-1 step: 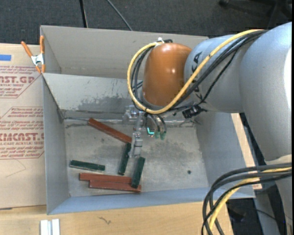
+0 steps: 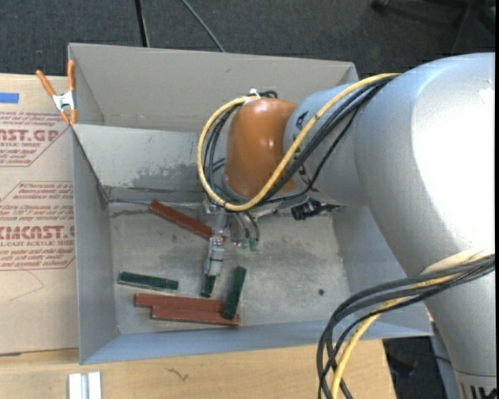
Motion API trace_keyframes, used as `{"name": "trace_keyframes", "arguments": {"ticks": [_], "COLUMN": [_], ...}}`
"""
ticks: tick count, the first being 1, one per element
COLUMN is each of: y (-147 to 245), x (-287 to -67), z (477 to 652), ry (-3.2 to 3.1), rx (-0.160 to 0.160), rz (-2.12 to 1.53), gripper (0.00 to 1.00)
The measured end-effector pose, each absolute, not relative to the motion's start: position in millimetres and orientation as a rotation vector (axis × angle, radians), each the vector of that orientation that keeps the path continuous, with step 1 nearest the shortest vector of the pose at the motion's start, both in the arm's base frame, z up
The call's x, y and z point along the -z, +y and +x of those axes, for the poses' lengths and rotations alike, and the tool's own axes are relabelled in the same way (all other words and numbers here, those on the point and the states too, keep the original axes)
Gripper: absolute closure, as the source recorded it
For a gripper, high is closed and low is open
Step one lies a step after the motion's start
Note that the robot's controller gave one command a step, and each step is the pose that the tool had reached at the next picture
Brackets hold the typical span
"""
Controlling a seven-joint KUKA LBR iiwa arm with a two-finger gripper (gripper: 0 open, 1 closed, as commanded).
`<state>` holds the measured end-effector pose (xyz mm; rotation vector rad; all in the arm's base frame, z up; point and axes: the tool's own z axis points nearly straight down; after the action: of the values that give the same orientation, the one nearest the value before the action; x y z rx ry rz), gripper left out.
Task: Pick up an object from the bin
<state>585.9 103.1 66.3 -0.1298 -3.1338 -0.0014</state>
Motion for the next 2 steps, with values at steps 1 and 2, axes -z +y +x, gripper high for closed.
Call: {"name": "trace_keyframes", "arguments": {"ticks": [1, 2], "y": [104.2, 104.9], "x": [-67.4, -68.2], "z": [586.5, 587.0], "ry": [-3.139, -3.14], "rx": [0.003, 0.003], "rz": [-0.129, -0.128], "gripper": [0.0, 0.0]}}
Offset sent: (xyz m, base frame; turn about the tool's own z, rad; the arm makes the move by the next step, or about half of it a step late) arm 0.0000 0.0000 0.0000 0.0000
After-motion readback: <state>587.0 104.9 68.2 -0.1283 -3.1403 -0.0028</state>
